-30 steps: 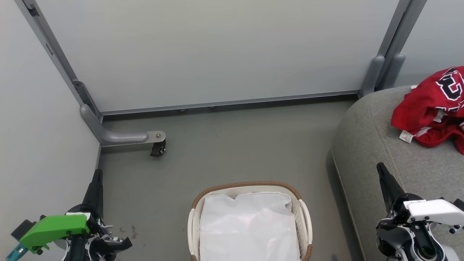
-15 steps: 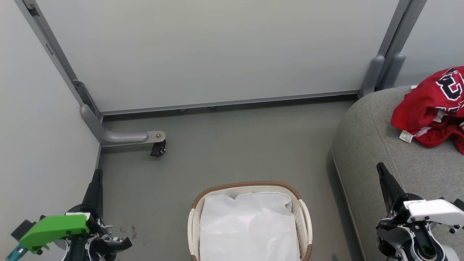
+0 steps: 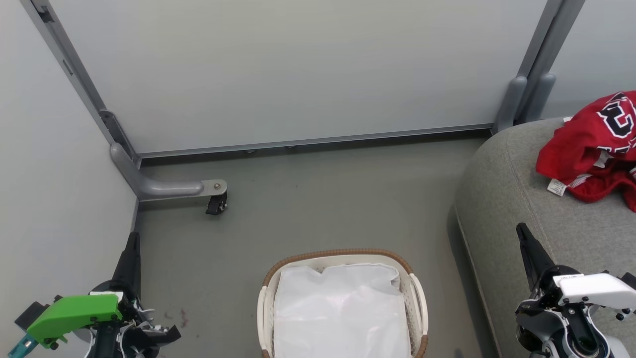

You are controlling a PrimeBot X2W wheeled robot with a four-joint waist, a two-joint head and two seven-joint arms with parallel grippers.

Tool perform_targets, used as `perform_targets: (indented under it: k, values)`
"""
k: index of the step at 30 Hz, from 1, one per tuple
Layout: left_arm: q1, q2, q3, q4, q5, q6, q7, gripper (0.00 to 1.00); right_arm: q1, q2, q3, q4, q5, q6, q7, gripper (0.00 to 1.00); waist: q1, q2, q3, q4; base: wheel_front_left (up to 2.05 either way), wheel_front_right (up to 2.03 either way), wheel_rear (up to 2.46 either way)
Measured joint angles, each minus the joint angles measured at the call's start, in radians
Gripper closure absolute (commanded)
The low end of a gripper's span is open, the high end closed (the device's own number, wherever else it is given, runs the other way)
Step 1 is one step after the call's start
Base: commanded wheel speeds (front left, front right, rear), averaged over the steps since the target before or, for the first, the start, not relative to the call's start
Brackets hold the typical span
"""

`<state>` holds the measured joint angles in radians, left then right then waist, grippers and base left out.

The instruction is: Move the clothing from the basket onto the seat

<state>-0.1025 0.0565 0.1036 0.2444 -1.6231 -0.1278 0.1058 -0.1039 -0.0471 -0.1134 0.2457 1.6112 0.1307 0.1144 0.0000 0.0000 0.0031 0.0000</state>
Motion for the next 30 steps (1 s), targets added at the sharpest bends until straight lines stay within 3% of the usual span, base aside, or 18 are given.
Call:
perform_targets:
  k: [30]
  values:
    - [0.000, -0.002, 0.004, 0.000, 0.004, 0.000, 0.003, 1.00, 0.000, 0.000, 0.000, 0.000, 0.000, 0.000, 0.000, 1.00, 0.0000, 0.0000, 0.000, 0.000, 0.00, 0.00, 0.00]
